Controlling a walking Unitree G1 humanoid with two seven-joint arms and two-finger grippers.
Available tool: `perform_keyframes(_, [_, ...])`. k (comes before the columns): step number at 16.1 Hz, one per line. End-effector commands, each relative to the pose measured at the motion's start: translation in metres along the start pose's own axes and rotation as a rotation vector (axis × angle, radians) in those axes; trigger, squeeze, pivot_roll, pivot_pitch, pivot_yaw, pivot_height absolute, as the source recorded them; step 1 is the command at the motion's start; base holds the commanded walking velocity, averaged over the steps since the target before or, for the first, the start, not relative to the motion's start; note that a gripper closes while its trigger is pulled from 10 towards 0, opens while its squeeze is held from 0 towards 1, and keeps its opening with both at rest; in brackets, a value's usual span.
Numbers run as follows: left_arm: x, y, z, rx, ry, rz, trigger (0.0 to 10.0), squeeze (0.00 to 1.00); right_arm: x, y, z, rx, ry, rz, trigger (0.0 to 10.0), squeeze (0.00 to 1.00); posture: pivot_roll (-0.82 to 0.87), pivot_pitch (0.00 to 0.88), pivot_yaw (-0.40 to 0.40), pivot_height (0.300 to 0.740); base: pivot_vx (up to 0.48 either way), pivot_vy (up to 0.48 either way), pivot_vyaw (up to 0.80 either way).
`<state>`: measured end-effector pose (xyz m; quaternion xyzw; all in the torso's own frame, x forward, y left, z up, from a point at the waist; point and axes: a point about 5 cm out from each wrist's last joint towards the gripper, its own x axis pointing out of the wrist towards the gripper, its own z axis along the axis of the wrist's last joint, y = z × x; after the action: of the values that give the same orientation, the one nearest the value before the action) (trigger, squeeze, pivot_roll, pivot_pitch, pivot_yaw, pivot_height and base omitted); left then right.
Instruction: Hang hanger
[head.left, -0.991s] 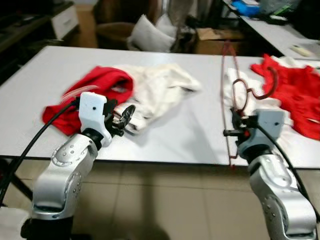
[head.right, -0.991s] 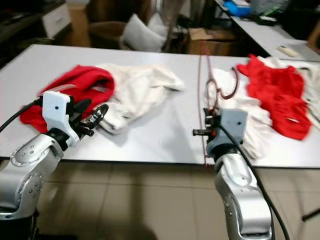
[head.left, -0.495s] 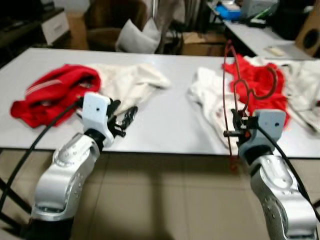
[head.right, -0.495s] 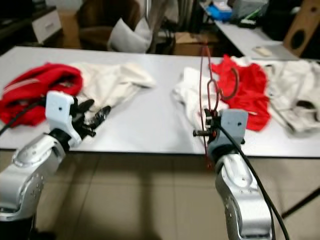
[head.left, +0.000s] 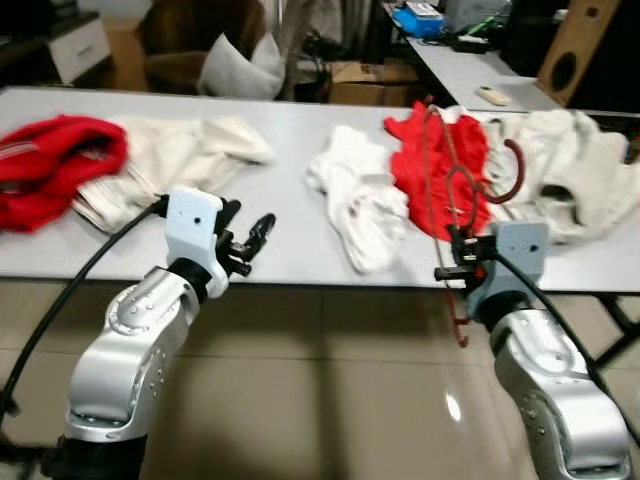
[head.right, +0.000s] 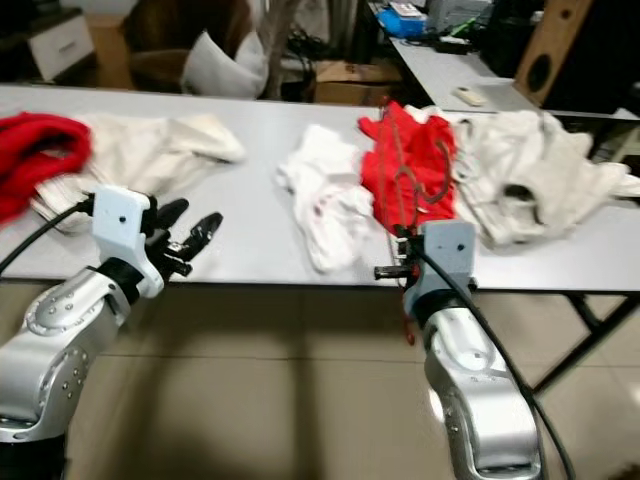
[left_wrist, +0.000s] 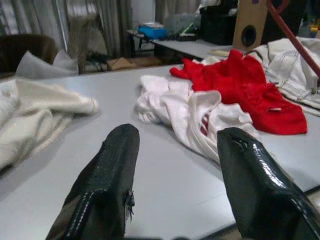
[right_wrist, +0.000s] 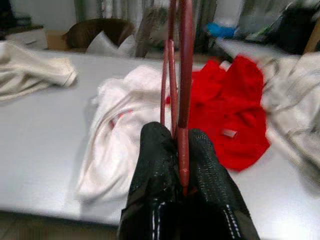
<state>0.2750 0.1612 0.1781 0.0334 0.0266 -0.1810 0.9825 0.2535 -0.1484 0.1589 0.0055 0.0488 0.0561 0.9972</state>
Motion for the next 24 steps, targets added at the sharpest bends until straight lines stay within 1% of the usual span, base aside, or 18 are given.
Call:
perform_keyframes(1, [0.001, 0.001, 0.005, 0.009, -0.019, -0.001, 10.0, 0.00, 0.001, 0.002, 0.003, 0.009, 0.005, 0.028, 10.0, 0.00, -0.12, 0.000, -0.011, 0.740, 0.000, -0.428, 0.00])
perform_keyframes(3, [0.001, 0.001, 0.004, 0.006, -0.020, 0.007, 10.0, 0.00, 0.001, 0.004, 0.007, -0.023, -0.047, 0.040, 10.0, 0.00, -0.12, 0.000, -0.010, 0.740, 0.000, -0.197, 0.00])
perform_keyframes(4, [0.002, 0.001, 0.002, 0.001, -0.007, 0.019, 10.0, 0.00, 0.000, 0.005, 0.006, -0.044, -0.048, 0.048, 10.0, 0.00, -0.12, 0.000, -0.010, 0.740, 0.000, 0.000, 0.00])
perform_keyframes(6, [0.002, 0.000, -0.001, 0.028, -0.001, 0.017, 10.0, 0.00, -0.001, 0.006, 0.006, -0.027, -0.053, 0.038, 10.0, 0.00, -0.12, 0.000, -0.010, 0.740, 0.000, 0.000, 0.00])
perform_keyframes(8, [0.004, -0.002, -0.002, 0.041, -0.010, 0.024, 10.0, 0.00, -0.001, 0.002, 0.006, -0.010, -0.055, 0.014, 10.0, 0.00, -0.13, 0.000, -0.007, 0.740, 0.000, 0.000, 0.00])
perform_keyframes(10, [0.005, -0.002, -0.003, 0.035, -0.007, 0.027, 10.0, 0.00, -0.001, -0.002, 0.005, 0.026, -0.059, -0.008, 10.0, 0.00, -0.13, 0.000, -0.006, 0.740, 0.000, 0.000, 0.00])
perform_keyframes(21, [0.006, 0.001, -0.007, 0.023, -0.002, 0.027, 10.0, 0.00, 0.000, -0.005, 0.001, 0.049, -0.047, -0.034, 10.0, 0.00, -0.13, 0.000, -0.012, 0.740, 0.000, 0.000, -0.78])
perform_keyframes(24, [0.006, 0.000, -0.008, 0.023, 0.000, 0.019, 10.0, 0.00, -0.001, -0.005, 0.000, 0.049, -0.051, -0.033, 10.0, 0.00, -0.13, 0.000, -0.012, 0.740, 0.000, 0.338, -0.35])
